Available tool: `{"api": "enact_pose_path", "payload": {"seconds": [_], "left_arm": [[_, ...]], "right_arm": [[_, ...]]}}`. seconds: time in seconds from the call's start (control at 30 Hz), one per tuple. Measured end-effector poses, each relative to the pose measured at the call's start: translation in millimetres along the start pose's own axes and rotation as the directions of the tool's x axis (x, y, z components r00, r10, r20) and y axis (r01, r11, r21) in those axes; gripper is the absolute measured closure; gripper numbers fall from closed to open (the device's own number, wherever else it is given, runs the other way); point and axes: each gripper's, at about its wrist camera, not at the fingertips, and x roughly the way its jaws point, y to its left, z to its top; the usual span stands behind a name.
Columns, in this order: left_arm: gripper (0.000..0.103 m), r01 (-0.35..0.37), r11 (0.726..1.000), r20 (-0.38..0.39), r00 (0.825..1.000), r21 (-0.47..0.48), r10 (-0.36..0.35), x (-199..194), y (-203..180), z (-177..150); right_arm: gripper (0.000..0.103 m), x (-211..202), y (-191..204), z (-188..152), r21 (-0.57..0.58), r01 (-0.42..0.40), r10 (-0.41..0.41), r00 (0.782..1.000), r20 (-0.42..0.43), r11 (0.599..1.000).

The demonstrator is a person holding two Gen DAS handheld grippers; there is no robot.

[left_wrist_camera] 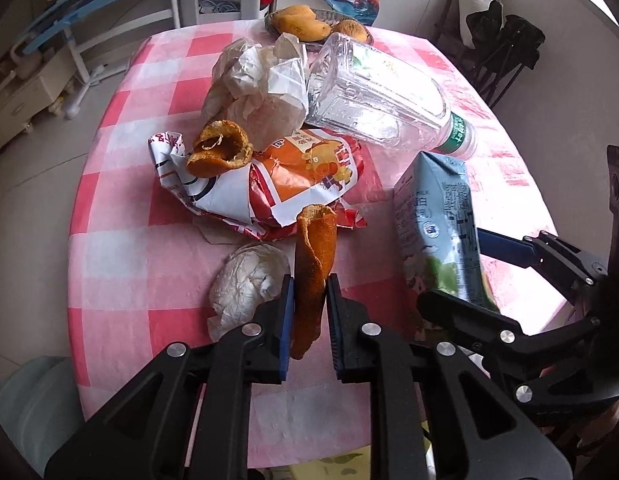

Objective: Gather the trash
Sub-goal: 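Carry both items to the yellow basin and open both tools to drop them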

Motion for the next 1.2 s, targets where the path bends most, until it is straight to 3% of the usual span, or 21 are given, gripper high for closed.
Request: {"api": "enact_pose_path", "payload": {"seconds": [0.1,0.33,0.6,0.7,0.8,0.87,1.0,1.1,1.2], "left_arm": [[0.088,-0.052,0.999,0.009,0.999,0.010,0.052,-0.1,-1.8,-5.7],[0.088,0.002,1.000,0.129,0.992,-0.028,0.002,-32.8,4.0,0.8],[0.088,0.043,0.994,0.271,0.963,-0.103,-0.014,-71.6,14.1,4.0],[0.088,0.058,0.991,0.301,0.953,-0.118,-0.019,-80.7,17.7,2.8],[0.088,0.072,0.991,0.327,0.944,-0.116,-0.030,-88.3,18.4,0.7],[0.088,0.086,0.990,0.343,0.938,-0.110,-0.043,-93.0,18.4,-3.9],[0.088,0.101,0.988,0.345,0.937,-0.117,-0.055,-96.7,21.7,-15.5],[0.088,0.078,0.991,0.333,0.942,-0.112,-0.036,-99.0,20.8,-28.4],[0.088,0.064,0.992,0.330,0.944,-0.107,-0.025,-104.6,18.5,-43.7]], "right_arm": [[0.024,8.9,2.7,-3.0,0.010,0.011,-0.011,1.000,-0.004,1.000],[0.039,-1.0,5.6,-7.7,-0.041,0.001,-0.001,1.000,-0.005,0.999],[0.041,-30.5,-5.6,-13.7,-0.101,0.030,-0.024,0.998,0.060,0.994],[0.041,-54.8,-3.9,-17.7,-0.202,0.026,0.000,0.991,0.130,0.979],[0.041,-80.4,-5.8,-25.6,-0.294,-0.078,0.130,0.978,0.162,0.953],[0.041,-92.0,0.3,-33.3,-0.364,-0.153,0.211,0.969,0.126,0.919],[0.041,-89.3,23.1,-56.9,-0.478,-0.289,0.297,0.953,-0.061,0.829],[0.040,-73.7,52.2,-85.1,-0.570,-0.346,0.269,0.938,-0.218,0.746],[0.040,-54.6,71.4,-111.5,-0.630,-0.368,0.202,0.925,-0.322,0.684]]}}
